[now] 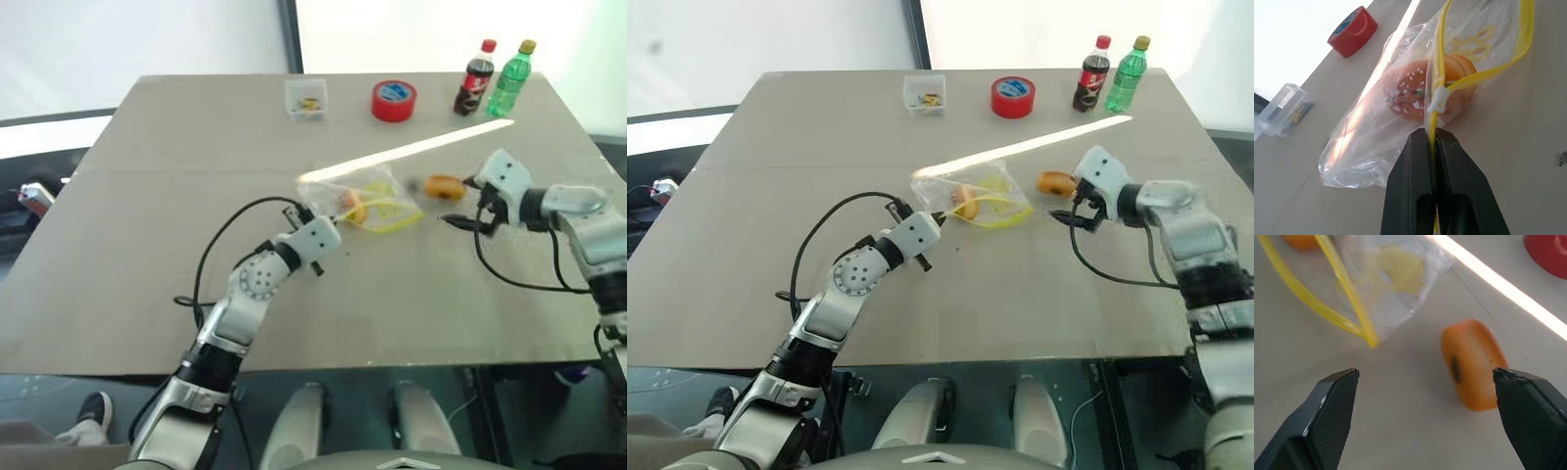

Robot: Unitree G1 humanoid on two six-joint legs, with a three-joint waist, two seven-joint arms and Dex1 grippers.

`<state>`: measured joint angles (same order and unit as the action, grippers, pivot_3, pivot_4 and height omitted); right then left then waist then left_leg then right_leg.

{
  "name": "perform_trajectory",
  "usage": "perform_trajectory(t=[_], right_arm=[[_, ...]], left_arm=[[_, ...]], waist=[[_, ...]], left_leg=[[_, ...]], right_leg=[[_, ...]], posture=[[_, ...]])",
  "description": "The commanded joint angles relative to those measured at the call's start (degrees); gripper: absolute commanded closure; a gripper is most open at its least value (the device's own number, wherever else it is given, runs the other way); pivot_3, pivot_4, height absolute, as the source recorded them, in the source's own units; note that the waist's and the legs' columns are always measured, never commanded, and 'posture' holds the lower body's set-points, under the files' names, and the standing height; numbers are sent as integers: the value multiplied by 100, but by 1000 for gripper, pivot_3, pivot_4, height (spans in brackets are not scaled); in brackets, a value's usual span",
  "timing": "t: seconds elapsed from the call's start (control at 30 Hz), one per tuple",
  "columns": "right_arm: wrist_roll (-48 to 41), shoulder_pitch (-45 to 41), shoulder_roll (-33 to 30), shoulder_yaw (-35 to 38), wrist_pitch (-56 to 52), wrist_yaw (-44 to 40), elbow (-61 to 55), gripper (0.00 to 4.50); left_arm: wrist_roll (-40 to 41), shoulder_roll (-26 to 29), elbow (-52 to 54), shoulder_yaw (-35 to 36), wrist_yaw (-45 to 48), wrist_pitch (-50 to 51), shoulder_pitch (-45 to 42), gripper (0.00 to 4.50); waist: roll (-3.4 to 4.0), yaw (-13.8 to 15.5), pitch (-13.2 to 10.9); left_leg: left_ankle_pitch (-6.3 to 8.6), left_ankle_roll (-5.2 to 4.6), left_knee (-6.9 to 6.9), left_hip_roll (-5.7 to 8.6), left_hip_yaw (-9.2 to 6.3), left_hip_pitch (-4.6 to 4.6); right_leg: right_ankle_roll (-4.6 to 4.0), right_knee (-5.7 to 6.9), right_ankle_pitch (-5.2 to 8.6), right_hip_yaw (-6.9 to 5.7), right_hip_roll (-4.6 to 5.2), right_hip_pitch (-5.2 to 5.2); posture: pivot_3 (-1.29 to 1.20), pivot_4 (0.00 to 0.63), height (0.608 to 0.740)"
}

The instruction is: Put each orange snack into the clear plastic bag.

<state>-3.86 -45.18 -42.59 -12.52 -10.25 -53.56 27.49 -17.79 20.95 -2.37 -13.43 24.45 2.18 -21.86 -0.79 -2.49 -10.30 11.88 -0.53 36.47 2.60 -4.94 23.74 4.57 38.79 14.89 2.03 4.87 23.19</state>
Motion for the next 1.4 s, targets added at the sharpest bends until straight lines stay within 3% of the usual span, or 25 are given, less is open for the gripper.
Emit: perform_trajectory(t=[0.03,0.27,0.3,0.37,0.6,0.63,0.77,0.93,1.0,1.1,1.27,1.4], right_arm=[[638,-782,318,-166,1153,290,1425,14],[1118,-1841,998,-103,1625,757,3644,14],[1107,-1905,1045,-49,1584,699,3812,253],[1064,-1994,1103,47,1578,624,4027,976],[1258,-2048,1058,74,1657,517,4187,4206],[1216,-2071,1056,131,1617,468,4146,4430],[496,-2271,1121,667,483,-479,3611,4430],[-901,-2147,1149,1266,-3237,-1537,1830,4430],[-1476,-1887,1141,1476,-4546,-1532,882,4430],[-2099,-1386,1146,1610,-5610,-1419,-410,4430],[-2621,-583,1413,1538,-6419,-843,-1888,4430],[-2547,-406,1818,1368,-6875,-46,-2160,4430]], left_arm=[[1,-20,222,52,-95,-41,-49,4500],[3,49,212,69,-92,-62,-71,4500],[-1,58,221,70,-94,-61,-65,4500],[-6,76,249,81,-98,-50,-47,4500],[-4,73,310,46,-99,-22,5,4500],[-3,73,309,40,-93,-26,4,4500],[4,72,301,30,-83,-37,1,4500],[9,50,247,-13,-59,-75,-37,4500],[6,43,232,-20,-59,-82,-46,4500],[6,36,234,-21,-57,-80,-47,4500],[13,24,229,-25,-56,-73,-44,4500],[17,12,228,-25,-52,-75,-54,4500]], waist=[[0,5,0],[0,29,-1],[0,33,-1],[0,34,-1],[2,15,0],[2,15,0],[3,17,-1],[7,11,-3],[8,26,-3],[7,74,-2],[7,135,-2],[7,127,-2]], left_leg=[[0,1,0,0,-3,2],[-7,13,-9,5,-12,9],[-7,13,-10,5,-13,9],[-7,13,-12,5,-15,10],[-2,4,-14,5,-15,7],[-2,4,-14,5,-15,7],[-1,3,-13,5,-15,7],[1,0,-13,3,-17,9],[1,0,-13,2,-19,10],[2,-1,-12,2,-22,12],[2,-1,-8,7,-21,17],[2,-1,-7,6,-17,16]], right_leg=[[0,-1,0,5,1,2],[-2,-21,-1,12,4,3],[-2,-24,-1,12,4,3],[-2,-27,-1,11,4,2],[-2,-25,-1,12,4,3],[-2,-24,-1,12,3,3],[-2,-22,-1,12,4,2],[-2,-17,-1,13,3,5],[-2,-14,-1,12,3,7],[-2,-17,-1,9,6,6],[-2,-17,-1,8,11,8],[-2,1,-1,12,9,18]], posture=[[0,150,740],[0,150,740],[0,150,740],[0,150,740],[0,150,740],[0,150,740],[0,150,740],[0,150,740],[0,150,740],[0,150,740],[0,150,740],[0,150,740]])
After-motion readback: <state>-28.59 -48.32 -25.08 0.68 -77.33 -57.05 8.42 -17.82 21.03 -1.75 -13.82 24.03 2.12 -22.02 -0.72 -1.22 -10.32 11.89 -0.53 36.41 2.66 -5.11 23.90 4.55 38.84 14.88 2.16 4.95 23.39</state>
